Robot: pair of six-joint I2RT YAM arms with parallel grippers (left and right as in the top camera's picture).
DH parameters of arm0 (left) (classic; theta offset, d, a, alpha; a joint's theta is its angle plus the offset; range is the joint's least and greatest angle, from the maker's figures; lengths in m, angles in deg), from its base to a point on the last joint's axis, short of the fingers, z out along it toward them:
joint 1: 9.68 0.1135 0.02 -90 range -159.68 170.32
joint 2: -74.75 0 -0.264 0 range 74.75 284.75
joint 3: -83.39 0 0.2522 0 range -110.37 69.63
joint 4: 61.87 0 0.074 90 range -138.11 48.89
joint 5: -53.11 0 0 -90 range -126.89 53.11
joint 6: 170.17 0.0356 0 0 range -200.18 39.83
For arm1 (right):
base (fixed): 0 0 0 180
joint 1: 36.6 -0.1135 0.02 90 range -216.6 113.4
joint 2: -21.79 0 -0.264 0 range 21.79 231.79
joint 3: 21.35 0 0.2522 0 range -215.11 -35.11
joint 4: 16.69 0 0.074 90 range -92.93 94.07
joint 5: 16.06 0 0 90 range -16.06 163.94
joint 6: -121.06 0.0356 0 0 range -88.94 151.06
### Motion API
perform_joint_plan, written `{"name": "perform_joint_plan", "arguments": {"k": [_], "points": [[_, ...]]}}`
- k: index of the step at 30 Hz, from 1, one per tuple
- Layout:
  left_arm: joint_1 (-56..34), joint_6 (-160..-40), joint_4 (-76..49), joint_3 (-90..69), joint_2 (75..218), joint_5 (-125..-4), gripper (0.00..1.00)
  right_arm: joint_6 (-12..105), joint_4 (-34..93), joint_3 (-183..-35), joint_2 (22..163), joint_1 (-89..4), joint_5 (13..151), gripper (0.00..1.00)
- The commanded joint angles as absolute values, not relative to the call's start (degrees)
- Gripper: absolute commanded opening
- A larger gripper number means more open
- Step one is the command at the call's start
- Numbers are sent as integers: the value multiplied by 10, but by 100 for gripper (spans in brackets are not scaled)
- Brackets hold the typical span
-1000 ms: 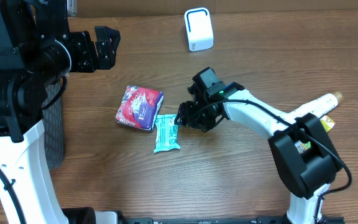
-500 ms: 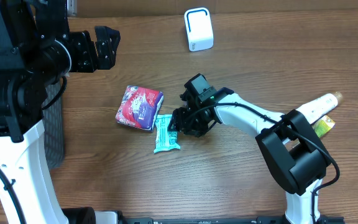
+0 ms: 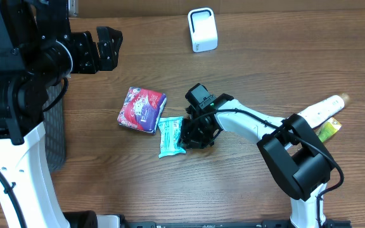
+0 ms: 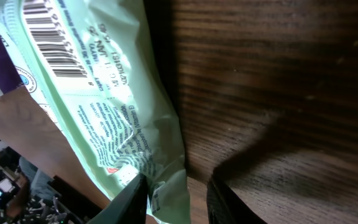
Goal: Scan the item barcode
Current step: 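Move the right gripper to the mint-green wipes pack and grasp it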
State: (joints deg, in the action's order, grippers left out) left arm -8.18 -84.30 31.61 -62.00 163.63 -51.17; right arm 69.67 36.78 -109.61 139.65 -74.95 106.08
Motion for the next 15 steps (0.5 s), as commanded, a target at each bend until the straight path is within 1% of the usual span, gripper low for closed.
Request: {"name": "perform_joint_plan", "arguments": {"k": [1,3,6,9,10,11,15], "points": [[-82,-834,314,-626,1639,-510,100,701,370,-1090,1405,-752,1045,31],[-82,-834,314,-626,1639,-511,99,701,371,-1090,1405,-752,1065,30],[-82,-834,314,-626,1639,-511,100,705,371,-1090,1405,-752,1090,26],[-82,-834,314,-626,1639,-511,100,708,371,-1090,1405,-752,1085,15],[-82,-834,314,-626,1639,-511,99,708,371,-1090,1405,-752,1081,7],[-82,-834,314,-626,1639,-511,100,708,373,-1090,1405,-752,1076,4],[-82,-834,314,-626,1639,-511,99,703,384,-1090,1405,-747,1054,4]]}}
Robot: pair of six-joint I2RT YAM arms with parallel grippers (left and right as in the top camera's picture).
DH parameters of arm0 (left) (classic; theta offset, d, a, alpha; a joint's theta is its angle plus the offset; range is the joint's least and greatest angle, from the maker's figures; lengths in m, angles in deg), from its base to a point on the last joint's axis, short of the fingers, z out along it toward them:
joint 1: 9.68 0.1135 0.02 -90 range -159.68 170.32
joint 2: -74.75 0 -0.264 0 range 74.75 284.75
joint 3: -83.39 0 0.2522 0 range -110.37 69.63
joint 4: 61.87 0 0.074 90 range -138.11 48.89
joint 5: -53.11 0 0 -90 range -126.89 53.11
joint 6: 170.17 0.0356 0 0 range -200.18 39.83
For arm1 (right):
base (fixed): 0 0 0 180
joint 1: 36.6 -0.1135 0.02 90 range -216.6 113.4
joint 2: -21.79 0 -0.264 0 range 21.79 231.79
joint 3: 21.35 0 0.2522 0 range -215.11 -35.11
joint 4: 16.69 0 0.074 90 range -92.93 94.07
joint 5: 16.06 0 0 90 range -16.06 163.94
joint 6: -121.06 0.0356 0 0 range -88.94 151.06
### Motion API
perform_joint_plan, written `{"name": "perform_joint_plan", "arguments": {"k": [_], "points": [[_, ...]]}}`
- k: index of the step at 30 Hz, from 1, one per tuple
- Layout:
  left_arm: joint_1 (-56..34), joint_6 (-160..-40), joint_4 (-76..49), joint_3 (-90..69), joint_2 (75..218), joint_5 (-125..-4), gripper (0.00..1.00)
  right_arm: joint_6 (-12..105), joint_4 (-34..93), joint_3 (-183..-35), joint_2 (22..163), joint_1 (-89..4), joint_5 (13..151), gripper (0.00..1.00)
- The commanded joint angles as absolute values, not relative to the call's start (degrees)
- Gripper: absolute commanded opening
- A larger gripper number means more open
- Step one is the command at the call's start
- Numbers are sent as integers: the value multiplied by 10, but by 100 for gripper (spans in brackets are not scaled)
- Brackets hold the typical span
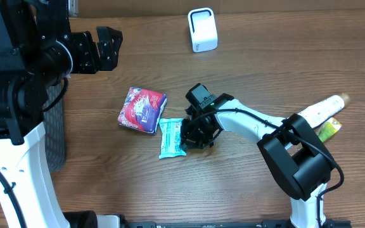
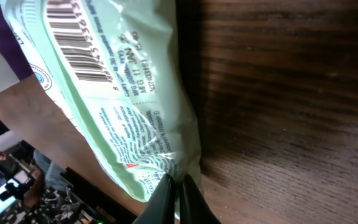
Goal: Scan the item barcode
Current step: 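Move the right gripper to the mint-green wipes pack and grasp it, then drag the wipes pack right and lift it with the right gripper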
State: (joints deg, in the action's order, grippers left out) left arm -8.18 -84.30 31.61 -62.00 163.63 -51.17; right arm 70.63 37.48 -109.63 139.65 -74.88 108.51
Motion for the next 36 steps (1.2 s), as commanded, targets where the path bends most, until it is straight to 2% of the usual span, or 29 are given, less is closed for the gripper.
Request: {"name": "perform_joint_plan", "arguments": {"k": [1,7,9,14,18,24,27,30,36], "points": [[-82,-834,314,-626,1639,-511,100,693,388,-1090,1404,-742,1049,4],[-82,-834,314,-626,1639,-511,100,509,439,-1111,1404,-684,1011,4],[-82,-834,314,-626,1639,-511,99,444,465,-1130,1404,-655,954,4],[-82,-834,314,-626,1639,-511,99,368,483,-1180,1404,-606,823,4],[-82,-834,314,-626,1639,-511,99,373,520,-1246,1404,-576,803,24],[-82,-834,314,-626,1639,-511,100,447,637,-1346,1397,-547,916,28],[-82,-834,314,-626,1639,-511,99,461,661,-1337,1393,-545,1016,41],[-82,-834,314,-626,1639,-510,100,463,651,-1298,1393,-549,1080,43],[-82,-834,314,-626,1639,-511,100,479,627,-1201,1393,-557,1083,42]]}}
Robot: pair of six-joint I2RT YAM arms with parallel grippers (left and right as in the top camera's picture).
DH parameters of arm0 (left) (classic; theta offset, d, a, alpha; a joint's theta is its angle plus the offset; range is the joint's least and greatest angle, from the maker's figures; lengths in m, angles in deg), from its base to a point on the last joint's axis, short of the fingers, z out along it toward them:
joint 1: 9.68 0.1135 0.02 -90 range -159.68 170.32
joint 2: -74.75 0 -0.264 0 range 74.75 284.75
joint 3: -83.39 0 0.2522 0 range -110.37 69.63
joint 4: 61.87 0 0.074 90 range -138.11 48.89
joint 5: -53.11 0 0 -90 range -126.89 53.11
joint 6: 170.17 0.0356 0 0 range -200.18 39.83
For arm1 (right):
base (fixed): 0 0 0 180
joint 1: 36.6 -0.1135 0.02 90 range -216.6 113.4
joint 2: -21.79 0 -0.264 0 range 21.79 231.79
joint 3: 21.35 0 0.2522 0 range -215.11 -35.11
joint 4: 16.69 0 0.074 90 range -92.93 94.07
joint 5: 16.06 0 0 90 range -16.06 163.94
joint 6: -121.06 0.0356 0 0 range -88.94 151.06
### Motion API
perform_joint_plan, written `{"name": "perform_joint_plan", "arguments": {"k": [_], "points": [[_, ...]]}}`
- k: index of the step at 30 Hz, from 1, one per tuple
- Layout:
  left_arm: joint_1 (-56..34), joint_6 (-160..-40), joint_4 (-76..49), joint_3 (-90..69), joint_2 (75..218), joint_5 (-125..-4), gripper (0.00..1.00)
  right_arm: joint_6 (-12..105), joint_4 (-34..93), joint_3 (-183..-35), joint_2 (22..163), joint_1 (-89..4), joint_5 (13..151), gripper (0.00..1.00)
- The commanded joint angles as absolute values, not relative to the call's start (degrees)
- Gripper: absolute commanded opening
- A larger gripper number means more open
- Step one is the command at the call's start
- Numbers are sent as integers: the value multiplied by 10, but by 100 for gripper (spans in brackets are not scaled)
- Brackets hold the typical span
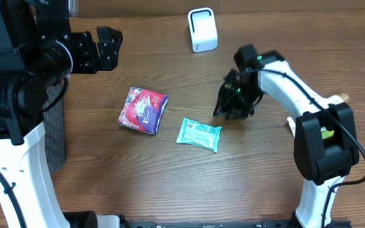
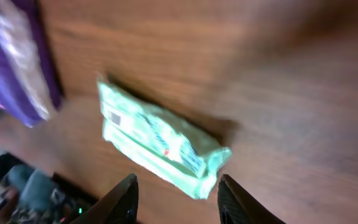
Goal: Scan the item barcode
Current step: 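Drag the wipes pack right and lift it with the right gripper, then lift the mint-green wipes pack with the right gripper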
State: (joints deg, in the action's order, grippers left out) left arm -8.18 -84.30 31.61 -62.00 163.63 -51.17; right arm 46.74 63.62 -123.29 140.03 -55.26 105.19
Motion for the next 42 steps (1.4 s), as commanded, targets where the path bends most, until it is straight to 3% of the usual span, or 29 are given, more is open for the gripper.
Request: {"name": "perform_joint_plan", "arguments": {"k": [1,13,17,21,26,31,38,42], "points": [[-82,-834,314,-626,1639,-511,100,479,622,-1189,1393,-557,1081,43],[-82,-834,314,-626,1639,-511,100,511,585,-1138,1393,-595,1071,45],[-82,-834,314,-626,1639,-511,99,561,534,-1130,1393,-615,1071,54],[-82,-834,314,-626,1639,-511,99,615,474,-1092,1393,-626,1070,56],[-82,-834,314,-626,1639,-511,100,674,402,-1037,1393,-628,1068,46],[-82,-834,314,-626,1640,-511,100,690,379,-1026,1393,-626,1062,19],[-82,-834,314,-626,1644,-511,99,653,364,-1035,1392,-603,1063,4],[-82,-834,314,-626,1644,-511,100,580,374,-1056,1370,-588,1074,4]]}}
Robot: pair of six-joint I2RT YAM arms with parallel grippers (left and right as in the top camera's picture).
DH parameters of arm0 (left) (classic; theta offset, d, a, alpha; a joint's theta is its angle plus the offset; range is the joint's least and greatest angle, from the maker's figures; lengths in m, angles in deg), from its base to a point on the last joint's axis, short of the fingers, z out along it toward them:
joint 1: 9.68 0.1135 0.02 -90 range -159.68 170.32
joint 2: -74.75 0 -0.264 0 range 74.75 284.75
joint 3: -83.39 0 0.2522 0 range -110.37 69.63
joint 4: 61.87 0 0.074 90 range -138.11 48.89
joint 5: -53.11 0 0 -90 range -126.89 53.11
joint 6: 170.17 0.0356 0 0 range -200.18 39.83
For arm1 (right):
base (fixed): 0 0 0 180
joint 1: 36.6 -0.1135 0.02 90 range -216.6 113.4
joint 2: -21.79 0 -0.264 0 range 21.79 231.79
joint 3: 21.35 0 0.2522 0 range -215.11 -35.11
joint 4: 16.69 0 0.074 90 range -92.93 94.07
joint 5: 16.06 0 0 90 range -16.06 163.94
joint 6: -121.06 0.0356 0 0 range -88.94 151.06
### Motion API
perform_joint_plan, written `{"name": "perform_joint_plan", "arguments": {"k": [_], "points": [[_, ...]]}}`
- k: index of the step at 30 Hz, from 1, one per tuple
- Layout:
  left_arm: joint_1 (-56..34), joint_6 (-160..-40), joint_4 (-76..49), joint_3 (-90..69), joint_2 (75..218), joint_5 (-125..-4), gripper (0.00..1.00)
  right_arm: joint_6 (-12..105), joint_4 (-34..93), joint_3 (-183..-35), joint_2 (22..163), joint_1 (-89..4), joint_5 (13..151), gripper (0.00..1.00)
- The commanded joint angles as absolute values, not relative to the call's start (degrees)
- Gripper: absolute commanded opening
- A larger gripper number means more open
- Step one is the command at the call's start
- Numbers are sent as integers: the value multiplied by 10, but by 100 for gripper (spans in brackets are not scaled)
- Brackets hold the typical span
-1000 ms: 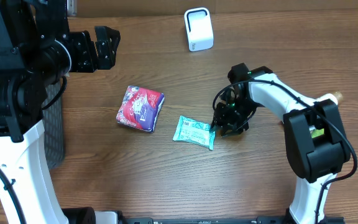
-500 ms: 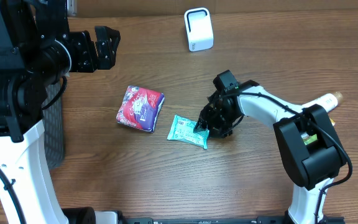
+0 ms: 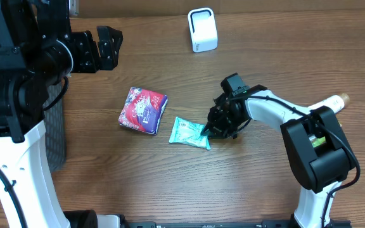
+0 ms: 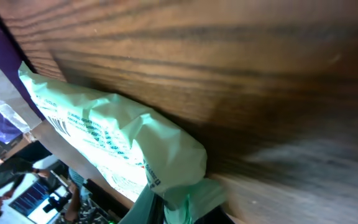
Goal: Scan the item barcode
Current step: 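Lift the mint-green wipes pack with the right gripper, then raise the wipes pack to the white scanner with the right gripper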
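Observation:
The green snack packet (image 3: 189, 132) lies flat on the wooden table (image 3: 246, 183), left of my right gripper (image 3: 213, 126). In the right wrist view the packet (image 4: 110, 143) fills the lower left, its barcode (image 4: 61, 127) facing the camera, and my right gripper (image 4: 179, 208) is shut on the packet's crimped end. The white scanner (image 3: 202, 30) stands upright at the far edge. My left gripper (image 3: 106, 48) hovers at the far left, fingers apart, holding nothing.
A purple-and-red packet (image 3: 142, 109) lies just left of the green one and shows as a purple edge (image 4: 5, 68) in the wrist view. A yellow-green item (image 3: 328, 130) and a pale bottle (image 3: 325, 106) lie at the right edge.
My right gripper was open, raised and well to the right of the packet. Now it is down at the packet's right end and shut on it. The packet sits slightly further left.
At first my right gripper stood open at the green packet, which lay lengthwise against the purple packet. Then it was shut on the packet's edge. Later the packet lay crosswise further right, let go, with the gripper away. Now the gripper holds its end again.

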State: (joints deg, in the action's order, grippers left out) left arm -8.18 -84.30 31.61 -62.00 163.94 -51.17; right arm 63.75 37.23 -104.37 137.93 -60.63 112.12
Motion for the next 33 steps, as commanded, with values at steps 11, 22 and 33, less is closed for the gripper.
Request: {"name": "perform_joint_plan", "arguments": {"k": [11,22,33], "points": [[-82,-834,314,-626,1644,-511,100,384,431,-1096,1202,-534,1146,4],[-82,-834,314,-626,1644,-511,100,370,435,-1100,1106,-494,1160,4],[-82,-834,314,-626,1644,-511,99,455,380,-1100,1104,-532,793,4]]}}
